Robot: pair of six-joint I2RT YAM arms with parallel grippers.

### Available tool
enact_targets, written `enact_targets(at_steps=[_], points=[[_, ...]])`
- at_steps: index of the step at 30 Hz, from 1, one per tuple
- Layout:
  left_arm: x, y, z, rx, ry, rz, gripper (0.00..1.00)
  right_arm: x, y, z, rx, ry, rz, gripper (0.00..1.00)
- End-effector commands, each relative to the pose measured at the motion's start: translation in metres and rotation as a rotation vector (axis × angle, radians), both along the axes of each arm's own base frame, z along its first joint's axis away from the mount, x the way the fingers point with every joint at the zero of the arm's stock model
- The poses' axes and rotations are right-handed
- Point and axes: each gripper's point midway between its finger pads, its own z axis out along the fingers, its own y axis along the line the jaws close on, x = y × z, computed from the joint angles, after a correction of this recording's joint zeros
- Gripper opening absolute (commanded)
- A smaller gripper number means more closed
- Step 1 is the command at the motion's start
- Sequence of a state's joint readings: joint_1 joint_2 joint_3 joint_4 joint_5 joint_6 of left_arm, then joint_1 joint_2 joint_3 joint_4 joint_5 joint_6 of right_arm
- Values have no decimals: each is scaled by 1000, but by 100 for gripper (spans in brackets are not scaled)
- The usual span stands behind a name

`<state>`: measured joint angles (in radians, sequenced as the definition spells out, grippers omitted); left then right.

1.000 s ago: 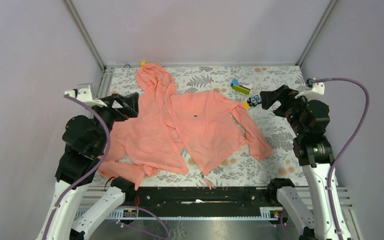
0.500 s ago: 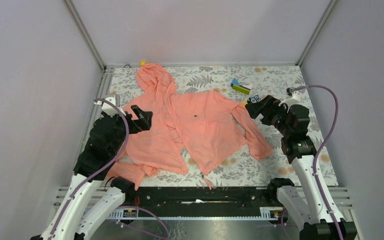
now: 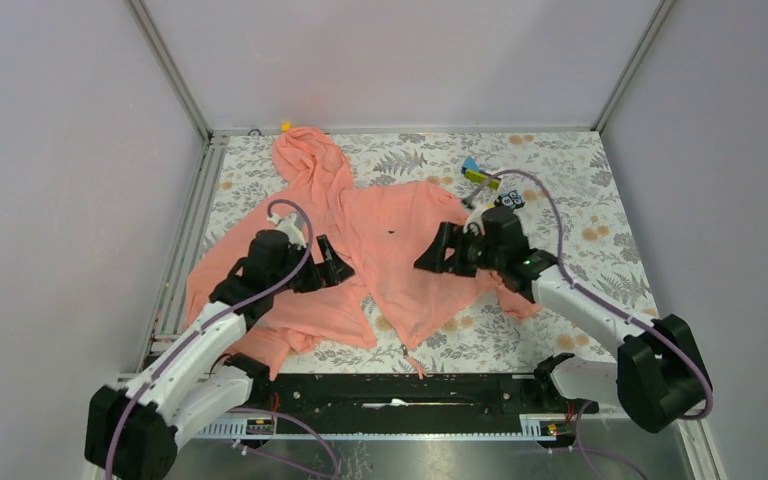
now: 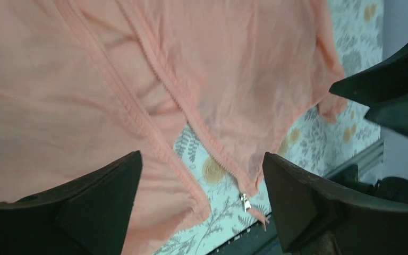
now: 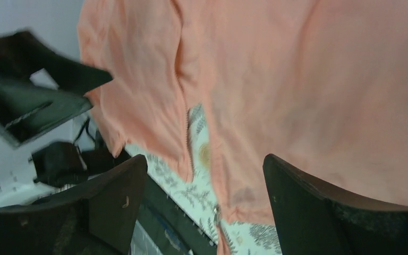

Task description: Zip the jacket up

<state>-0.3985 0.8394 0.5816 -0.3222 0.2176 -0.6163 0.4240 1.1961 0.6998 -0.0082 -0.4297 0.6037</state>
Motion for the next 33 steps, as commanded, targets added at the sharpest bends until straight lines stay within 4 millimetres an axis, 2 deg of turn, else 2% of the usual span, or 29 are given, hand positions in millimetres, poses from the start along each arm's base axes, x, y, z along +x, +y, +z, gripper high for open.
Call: enact_targets(at_steps=[1,5,7,8,10,15,19,21,28,33], points=[[-5,-41,-7,-226,91,-111,87,-37,46,-23,30,46,146,83],[-12,-66,-22,-383,155,-148,71,-70,48,-57,-52,118,213,73],[-14,-77,-30,-364,165,-150,60,-79,42,-67,-73,140,212,69],[-15,-82,-35,-312,165,-143,59,-83,39,-71,-77,147,211,67],[-19,-92,-43,-229,160,-143,59,-92,33,-78,-82,165,208,62],[-27,-114,-51,-229,177,-148,57,-108,26,-86,-82,202,204,54],[-32,-120,-68,-125,177,-100,48,-114,23,-90,-88,222,195,54],[-36,-121,-74,-83,165,-79,47,-117,23,-89,-89,227,195,54],[-55,-143,-91,-136,215,-107,48,-116,24,-86,-79,228,175,56],[-63,-137,-106,-141,266,-40,48,-118,27,-86,-61,228,168,56]])
